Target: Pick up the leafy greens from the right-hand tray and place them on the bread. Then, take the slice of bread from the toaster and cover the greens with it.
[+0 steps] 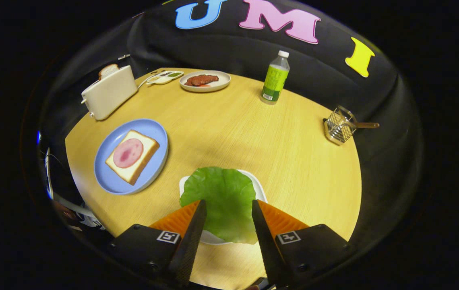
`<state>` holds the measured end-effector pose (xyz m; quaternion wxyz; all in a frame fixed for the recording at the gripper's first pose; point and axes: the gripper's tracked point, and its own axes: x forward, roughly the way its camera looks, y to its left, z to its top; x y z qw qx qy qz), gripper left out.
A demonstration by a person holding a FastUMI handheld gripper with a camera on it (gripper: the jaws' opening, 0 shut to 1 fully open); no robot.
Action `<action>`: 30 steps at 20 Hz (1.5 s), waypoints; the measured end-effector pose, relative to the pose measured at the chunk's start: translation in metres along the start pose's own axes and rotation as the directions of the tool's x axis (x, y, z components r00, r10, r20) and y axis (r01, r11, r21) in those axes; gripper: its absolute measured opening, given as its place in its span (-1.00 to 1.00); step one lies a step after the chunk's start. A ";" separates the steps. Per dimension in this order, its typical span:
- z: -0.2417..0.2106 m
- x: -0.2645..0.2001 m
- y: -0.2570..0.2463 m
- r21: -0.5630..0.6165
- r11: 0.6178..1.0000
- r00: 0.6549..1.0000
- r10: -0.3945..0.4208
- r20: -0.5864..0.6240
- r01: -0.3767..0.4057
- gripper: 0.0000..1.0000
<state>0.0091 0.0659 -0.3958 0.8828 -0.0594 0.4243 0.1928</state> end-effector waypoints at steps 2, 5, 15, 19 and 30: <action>-0.007 0.012 0.001 0.002 1.000 0.999 0.017 -0.033 -0.016 0.41; -0.018 0.028 0.001 -0.020 0.999 0.996 0.033 -0.077 -0.034 0.41; -0.023 0.040 0.003 0.021 0.997 0.988 0.079 -0.130 -0.077 -0.63; -0.015 0.032 0.004 0.059 0.995 0.990 0.091 -0.111 -0.085 -0.89; 0.043 -0.037 0.011 0.079 0.993 0.996 0.081 0.030 -0.083 -0.89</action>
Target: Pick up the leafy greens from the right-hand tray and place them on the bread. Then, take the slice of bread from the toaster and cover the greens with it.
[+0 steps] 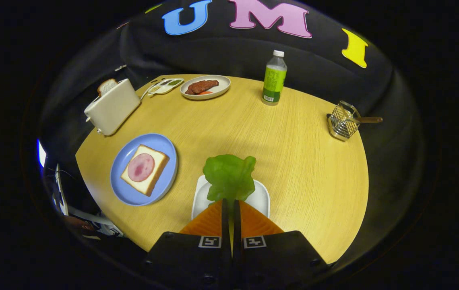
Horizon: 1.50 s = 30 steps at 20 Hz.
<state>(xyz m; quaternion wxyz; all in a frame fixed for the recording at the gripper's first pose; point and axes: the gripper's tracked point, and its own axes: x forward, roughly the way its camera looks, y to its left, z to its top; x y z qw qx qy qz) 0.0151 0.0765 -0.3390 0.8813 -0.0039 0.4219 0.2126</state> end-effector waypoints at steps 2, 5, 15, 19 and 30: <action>0.011 -0.011 0.017 -0.011 1.000 1.000 0.019 0.020 -0.019 -0.89; 0.031 -0.023 0.047 -0.027 0.998 0.997 0.063 0.042 -0.062 -0.89; 0.068 -0.014 0.157 -0.105 0.975 0.980 0.201 0.014 -0.198 -0.89; 0.069 -0.005 0.187 -0.132 0.968 0.977 0.213 -0.015 -0.213 -0.89; 0.058 0.025 0.201 -0.112 0.978 0.982 0.167 -0.084 -0.176 -0.29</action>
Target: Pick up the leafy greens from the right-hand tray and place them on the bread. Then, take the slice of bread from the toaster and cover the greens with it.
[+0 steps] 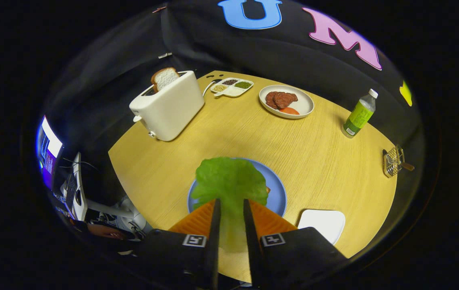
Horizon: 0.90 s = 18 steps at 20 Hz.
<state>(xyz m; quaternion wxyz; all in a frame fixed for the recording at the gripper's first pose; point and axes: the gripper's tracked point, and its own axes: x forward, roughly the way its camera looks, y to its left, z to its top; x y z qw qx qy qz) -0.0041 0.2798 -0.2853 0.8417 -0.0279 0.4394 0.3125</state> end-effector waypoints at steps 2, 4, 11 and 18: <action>-0.001 -0.001 -0.004 0.003 1.000 1.000 -0.021 0.008 0.021 0.49; -0.002 -0.002 -0.005 0.007 1.000 1.000 -0.026 0.015 0.026 0.51; 0.013 -0.015 -0.004 0.018 0.999 0.997 -0.036 0.063 0.035 0.47; 0.077 -0.039 0.023 -0.006 0.998 0.982 -0.053 0.182 0.055 0.46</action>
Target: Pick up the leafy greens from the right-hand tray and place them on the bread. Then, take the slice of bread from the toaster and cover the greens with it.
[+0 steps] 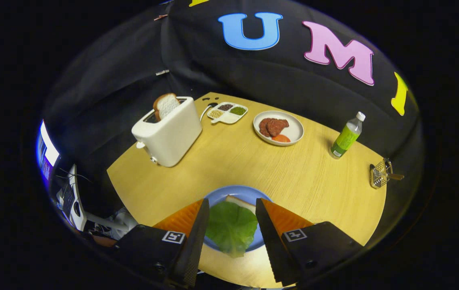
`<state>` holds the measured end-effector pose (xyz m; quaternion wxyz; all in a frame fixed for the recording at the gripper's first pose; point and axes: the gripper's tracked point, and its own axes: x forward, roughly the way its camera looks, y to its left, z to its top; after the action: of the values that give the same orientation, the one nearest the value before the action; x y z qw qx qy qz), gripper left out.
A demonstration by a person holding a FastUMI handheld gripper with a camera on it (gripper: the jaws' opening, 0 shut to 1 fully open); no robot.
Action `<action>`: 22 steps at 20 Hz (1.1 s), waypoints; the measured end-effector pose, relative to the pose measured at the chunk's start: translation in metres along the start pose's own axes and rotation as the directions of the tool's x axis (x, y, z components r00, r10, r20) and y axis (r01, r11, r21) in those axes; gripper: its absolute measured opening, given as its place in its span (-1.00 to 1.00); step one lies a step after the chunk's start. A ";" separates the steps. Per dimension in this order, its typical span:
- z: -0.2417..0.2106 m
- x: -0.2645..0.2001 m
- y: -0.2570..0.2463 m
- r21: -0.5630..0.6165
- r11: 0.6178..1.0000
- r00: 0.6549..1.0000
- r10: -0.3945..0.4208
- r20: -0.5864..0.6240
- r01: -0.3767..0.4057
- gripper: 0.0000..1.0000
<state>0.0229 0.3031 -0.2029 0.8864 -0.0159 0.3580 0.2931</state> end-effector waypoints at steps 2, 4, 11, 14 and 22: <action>0.027 -0.003 0.016 -0.013 1.000 0.999 0.008 0.036 -0.008 0.46; 0.056 -0.005 0.037 -0.034 0.999 0.997 0.024 0.076 -0.021 0.46; 0.139 0.023 0.118 -0.086 0.994 0.989 0.074 0.127 -0.063 0.46; 0.167 0.050 0.151 -0.101 0.992 0.987 0.088 0.132 -0.075 0.46; 0.187 0.143 0.202 -0.101 0.993 0.997 0.061 0.043 -0.056 0.45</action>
<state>0.1147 0.5873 -0.1199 0.8835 -0.0431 0.3228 0.3368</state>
